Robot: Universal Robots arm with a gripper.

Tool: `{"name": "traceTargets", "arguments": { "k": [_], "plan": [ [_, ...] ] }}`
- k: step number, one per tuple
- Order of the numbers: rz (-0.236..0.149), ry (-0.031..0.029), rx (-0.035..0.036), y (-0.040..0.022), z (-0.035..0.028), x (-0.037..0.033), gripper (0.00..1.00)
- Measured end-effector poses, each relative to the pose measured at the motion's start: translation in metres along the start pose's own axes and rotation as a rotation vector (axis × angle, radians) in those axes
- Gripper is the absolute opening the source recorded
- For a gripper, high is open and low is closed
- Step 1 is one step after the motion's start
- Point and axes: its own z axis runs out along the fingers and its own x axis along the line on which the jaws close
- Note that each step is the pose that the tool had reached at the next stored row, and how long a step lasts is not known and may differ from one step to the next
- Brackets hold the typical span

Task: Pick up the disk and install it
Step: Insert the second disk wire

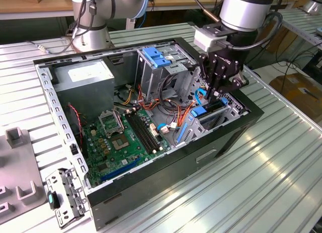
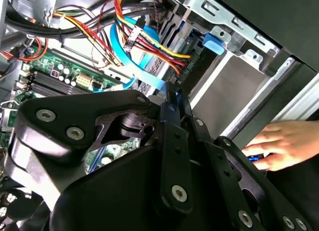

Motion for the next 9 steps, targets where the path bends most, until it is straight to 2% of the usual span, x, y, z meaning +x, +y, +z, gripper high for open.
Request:
{"name": "traceTargets", "arguments": {
  "k": [2, 4, 7, 9],
  "plan": [
    [0.001, -0.0145, 0.0115, 0.0013, 0.0003, 0.0016, 0.16],
    [0.002, -0.0259, 0.0212, 0.0024, 0.0009, 0.0038, 0.16],
    [0.004, -0.0413, 0.0316, 0.0044, 0.0019, 0.0073, 0.16],
    [0.005, -0.0611, 0.038, 0.0075, 0.0032, 0.012, 0.16]
  ]
}}
